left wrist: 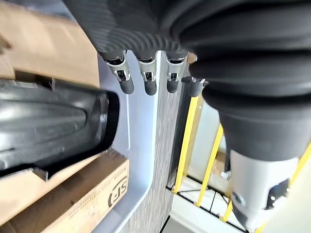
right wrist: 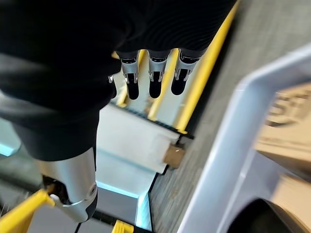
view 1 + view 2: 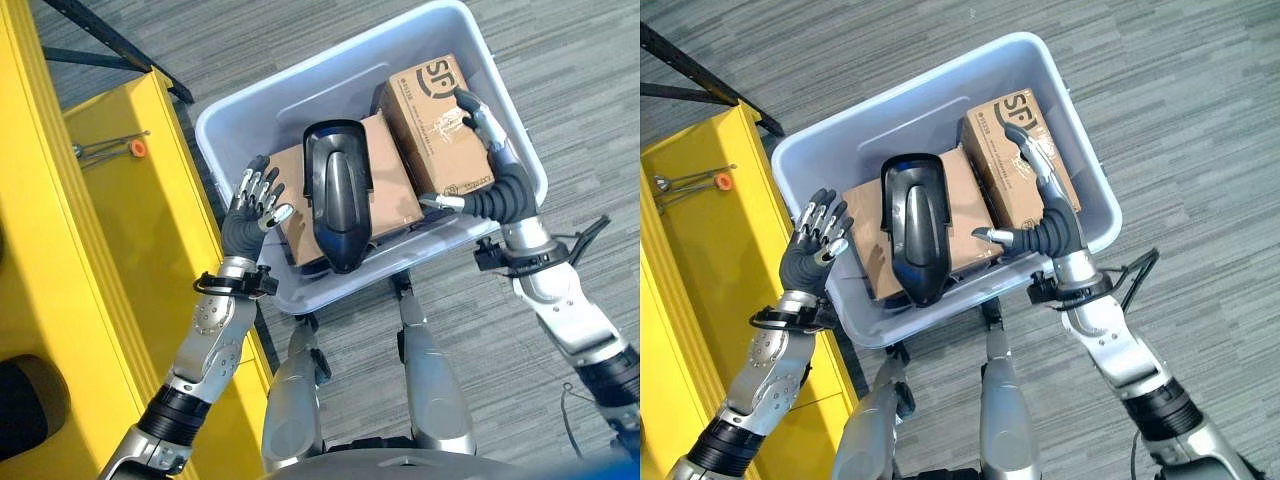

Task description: Move parts from the plastic box to the shelf.

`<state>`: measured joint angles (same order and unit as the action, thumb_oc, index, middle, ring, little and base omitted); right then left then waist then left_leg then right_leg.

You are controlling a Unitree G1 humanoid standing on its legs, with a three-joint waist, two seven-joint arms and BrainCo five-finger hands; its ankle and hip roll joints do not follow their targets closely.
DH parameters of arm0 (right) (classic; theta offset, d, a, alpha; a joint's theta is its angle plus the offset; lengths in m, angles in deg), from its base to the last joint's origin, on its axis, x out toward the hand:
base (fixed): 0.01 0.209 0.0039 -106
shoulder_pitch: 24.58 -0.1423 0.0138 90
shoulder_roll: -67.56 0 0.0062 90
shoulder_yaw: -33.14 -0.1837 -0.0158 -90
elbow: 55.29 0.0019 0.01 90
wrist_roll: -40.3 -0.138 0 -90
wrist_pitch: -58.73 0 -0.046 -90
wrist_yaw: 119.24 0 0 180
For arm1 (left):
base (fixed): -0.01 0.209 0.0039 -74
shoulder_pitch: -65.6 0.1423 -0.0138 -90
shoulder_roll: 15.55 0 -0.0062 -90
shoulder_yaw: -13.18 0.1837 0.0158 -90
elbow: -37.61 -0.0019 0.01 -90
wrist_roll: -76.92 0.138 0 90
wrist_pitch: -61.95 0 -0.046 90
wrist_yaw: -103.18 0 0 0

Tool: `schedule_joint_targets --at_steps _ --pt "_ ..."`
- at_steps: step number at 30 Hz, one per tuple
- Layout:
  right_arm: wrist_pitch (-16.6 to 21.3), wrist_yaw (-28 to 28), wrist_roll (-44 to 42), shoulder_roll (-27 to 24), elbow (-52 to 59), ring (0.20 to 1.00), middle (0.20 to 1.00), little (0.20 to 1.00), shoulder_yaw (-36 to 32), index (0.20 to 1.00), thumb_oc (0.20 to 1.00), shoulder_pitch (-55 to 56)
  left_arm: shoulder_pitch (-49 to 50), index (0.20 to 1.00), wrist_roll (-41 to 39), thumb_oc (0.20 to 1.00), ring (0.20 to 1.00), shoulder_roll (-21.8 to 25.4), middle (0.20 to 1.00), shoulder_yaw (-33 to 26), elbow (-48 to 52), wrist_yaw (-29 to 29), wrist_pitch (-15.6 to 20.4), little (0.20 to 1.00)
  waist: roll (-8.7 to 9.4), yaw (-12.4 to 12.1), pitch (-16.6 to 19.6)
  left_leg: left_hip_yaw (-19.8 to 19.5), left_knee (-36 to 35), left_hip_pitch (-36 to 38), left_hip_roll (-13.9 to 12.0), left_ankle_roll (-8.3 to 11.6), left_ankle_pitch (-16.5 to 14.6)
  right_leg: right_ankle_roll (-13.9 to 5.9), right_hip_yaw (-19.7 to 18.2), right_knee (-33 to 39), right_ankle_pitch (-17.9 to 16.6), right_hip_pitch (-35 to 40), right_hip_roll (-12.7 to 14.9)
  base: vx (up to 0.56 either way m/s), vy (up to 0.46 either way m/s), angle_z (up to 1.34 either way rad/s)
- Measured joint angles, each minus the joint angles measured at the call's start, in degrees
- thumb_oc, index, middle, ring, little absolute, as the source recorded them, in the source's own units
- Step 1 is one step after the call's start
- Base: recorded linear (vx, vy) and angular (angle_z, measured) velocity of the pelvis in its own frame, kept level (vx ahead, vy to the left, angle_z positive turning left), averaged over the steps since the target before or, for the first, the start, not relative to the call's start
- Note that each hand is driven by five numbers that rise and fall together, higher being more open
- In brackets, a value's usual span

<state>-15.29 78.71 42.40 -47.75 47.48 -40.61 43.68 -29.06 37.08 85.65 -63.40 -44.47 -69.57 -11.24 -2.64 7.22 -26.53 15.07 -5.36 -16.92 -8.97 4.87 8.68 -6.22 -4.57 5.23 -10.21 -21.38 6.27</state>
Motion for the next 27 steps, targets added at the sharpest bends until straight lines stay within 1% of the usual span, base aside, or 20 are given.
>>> schedule_joint_targets --at_steps 3,5,6,7,8,10,11,12,15,16,17,18,19,20,22,25,26,27 --pt "-1.5 -0.6 3.9 -1.4 -6.5 1.0 1.0 1.0 1.0 1.0 1.0 -6.1 2.6 1.0 -0.1 1.0 1.0 0.7 1.0 -0.5 0.0 -1.5 0.0 1.0 -0.02 -2.3 0.0 -1.7 0.0 -0.1 0.2 -0.22 0.2 -0.02 1.6 0.0 0.3 1.0 0.3 -0.01 -0.002 0.26" --pt "-2.0 -1.5 6.2 -5.7 -11.1 1.0 1.0 1.0 3.6 1.0 1.0 -10.5 4.7 1.0 -0.1 1.0 1.0 0.6 1.0 -1.1 -0.2 -2.6 0.0 1.0 -0.11 -3.7 0.0 -3.0 0.0 -0.3 0.6 -0.36 0.3 -0.23 2.7 0.0 0.5 1.7 0.7 -0.03 0.002 0.28" --pt "-2.2 -1.9 6.6 -8.4 -12.9 1.0 1.0 1.0 5.4 1.0 1.0 -12.6 5.1 1.0 -0.2 1.0 1.0 0.6 1.0 -1.6 -0.2 -3.2 0.0 1.0 -0.13 -3.8 0.0 -3.3 0.0 -0.4 0.6 -0.4 0.4 -0.32 3.3 0.0 0.7 1.8 0.8 -0.01 0.006 0.37" --pt "-2.5 -2.7 8.8 -12.6 -15.7 1.0 1.0 1.0 9.3 1.0 1.0 -16.2 6.4 1.0 -0.4 1.0 1.0 0.8 1.0 -2.2 -0.1 -3.7 0.1 1.0 -0.16 -4.4 0.0 -4.5 0.0 -0.8 0.8 -0.49 0.5 -0.33 4.2 0.0 0.9 2.2 1.0 -0.03 0.012 0.33" --pt "-2.6 -3.3 10.0 -14.0 -17.1 1.0 1.0 1.0 10.0 1.0 1.0 -17.3 6.5 1.0 -0.6 1.0 1.0 1.0 1.0 -2.2 -0.1 -4.1 0.1 1.0 -0.13 -4.7 0.0 -4.7 0.0 -0.9 0.8 -0.51 0.6 -0.34 4.3 0.0 1.0 2.2 1.0 -0.02 0.012 0.3" --pt "-3.1 -4.5 11.7 -14.5 -20.6 1.0 1.0 1.0 11.9 1.0 1.0 -21.1 7.4 1.0 -1.9 1.0 1.0 1.2 1.0 -2.8 -0.1 -4.9 0.1 1.0 -0.16 -5.7 0.0 -5.1 0.0 -1.3 1.2 -0.59 0.7 -0.39 4.8 0.0 1.1 2.2 1.4 -0.03 0.01 0.16" --pt "-3.2 -4.6 12.2 -15.2 -23.1 1.0 1.0 1.0 14.5 1.0 1.0 -23.9 8.1 1.0 -2.3 1.0 1.0 1.7 1.0 -2.8 -0.1 -5.0 0.1 1.0 -0.16 -6.0 0.0 -5.5 0.0 -1.6 1.4 -0.65 0.8 -0.5 5.4 0.0 1.1 2.1 1.6 -0.03 0.008 0.16" --pt "-3.2 -4.8 12.7 -15.1 -24.3 1.0 1.0 1.0 14.9 1.0 1.0 -24.5 8.1 1.0 -2.4 1.0 1.0 2.4 1.0 -2.8 -0.1 -5.6 0.1 1.0 -0.15 -6.4 0.0 -5.9 0.0 -1.8 1.4 -0.67 0.8 -0.48 5.4 0.0 1.2 2.1 1.7 -0.02 0.012 0.16" --pt "-3.4 -6.5 12.9 -15.3 -31.2 1.0 1.0 1.0 22.5 1.0 1.0 -30.4 8.3 1.0 -4.1 1.0 1.0 3.1 1.0 -2.8 -0.1 -6.9 0.1 1.0 0.02 -7.3 -0.1 -6.3 0.0 -2.2 1.6 -0.73 0.8 -0.54 5.9 0.0 1.3 2.1 1.8 -0.03 0.01 0.09" --pt "-3.1 -6.6 13.1 -15.4 -31.8 1.0 1.0 1.0 23.6 1.0 1.0 -30.9 8.3 1.0 -4.1 1.0 1.0 3.2 1.0 -2.8 0.0 -7.0 0.2 1.0 0.09 -7.7 -0.2 -6.3 0.0 -2.3 1.7 -0.74 0.8 -0.54 6.1 0.0 1.3 2.0 1.9 -0.05 0.011 0.02" --pt "-3.0 -6.8 14.7 -16.0 -35.4 1.0 1.0 1.0 29.7 1.0 1.0 -35.5 8.3 1.0 -4.2 1.0 1.0 3.5 1.0 -2.7 0.0 -7.0 0.3 1.0 0.14 -7.4 -0.2 -6.4 0.0 -2.4 1.7 -0.74 0.8 -0.57 6.2 0.0 1.4 1.9 1.9 -0.01 0.012 0.04" --pt "-3.2 -8.7 17.7 -16.3 -42.2 1.0 1.0 1.0 36.5 1.0 1.0 -39.6 8.3 1.0 -4.5 1.0 1.0 3.6 1.0 -2.5 0.0 -7.4 0.3 1.0 0.27 -7.4 -0.3 -6.8 0.0 -2.7 1.5 -0.72 0.9 -0.49 6.6 0.0 1.4 1.8 1.8 -0.03 0.013 0.15" --pt "-3.3 -9.4 19.3 -16.3 -43.8 1.0 1.0 1.0 37.6 1.0 1.0 -40.1 8.7 1.0 -4.6 1.0 1.0 3.8 1.0 -2.7 -0.1 -7.4 0.3 1.0 0.21 -7.7 -0.7 -7.4 0.0 -3.1 1.5 -0.72 1.1 -0.4 7.0 0.0 1.5 1.8 1.7 -0.03 0.024 0.18" --pt "-3.0 -10.7 21.0 -16.5 -45.9 1.0 1.0 1.0 43.7 1.0 1.0 -43.7 8.6 1.0 -4.6 1.0 1.0 3.9 1.0 -2.7 -0.1 -7.4 0.3 1.0 0.28 -7.7 -1.3 -7.6 0.0 -3.3 1.5 -0.67 1.2 -0.4 7.2 0.0 1.5 1.7 1.7 -0.04 0.018 0.15" --pt "-3.0 -11.4 23.6 -16.3 -47.3 1.0 1.0 1.0 45.3 1.0 1.0 -43.8 8.6 1.0 -4.5 1.0 1.0 3.9 1.0 -2.8 -0.2 -7.4 0.3 1.0 0.28 -8.3 -1.5 -7.8 0.0 -3.5 1.6 -0.67 1.2 -0.39 7.3 0.0 1.5 1.6 1.8 -0.02 0.023 0.05" --pt "-3.0 -12.4 26.7 -16.0 -47.6 1.0 1.0 1.0 47.8 1.0 1.0 -44.5 8.5 1.0 -4.5 1.0 1.0 3.9 1.0 -2.8 -0.2 -7.4 0.3 1.0 0.35 -8.6 -2.2 -7.9 0.1 -4.3 1.7 -0.76 1.3 -0.39 7.3 0.0 1.5 1.0 1.9 0.0 0.0 0.0" --pt "-2.7 -13.2 28.1 -15.9 -47.5 1.0 1.0 1.0 51.1 1.0 1.0 -45.5 8.4 1.0 -4.5 1.0 1.0 3.8 1.0 -2.8 -0.2 -7.4 0.3 1.0 0.33 -8.5 -2.3 -7.8 0.1 -4.3 1.7 -0.76 1.3 -0.39 7.3 0.0 1.5 1.0 1.9 0.0 0.0 0.0" --pt "-2.0 -13.4 29.4 -15.8 -48.3 1.0 1.0 1.0 51.5 1.0 1.0 -45.7 8.4 1.0 -4.5 1.0 1.0 3.8 1.0 -2.8 -0.3 -7.3 0.3 1.0 0.31 -8.6 -2.3 -7.8 0.0 -4.4 1.7 -0.76 1.3 -0.39 7.3 0.0 1.5 0.9 1.9 0.0 0.0 0.0"
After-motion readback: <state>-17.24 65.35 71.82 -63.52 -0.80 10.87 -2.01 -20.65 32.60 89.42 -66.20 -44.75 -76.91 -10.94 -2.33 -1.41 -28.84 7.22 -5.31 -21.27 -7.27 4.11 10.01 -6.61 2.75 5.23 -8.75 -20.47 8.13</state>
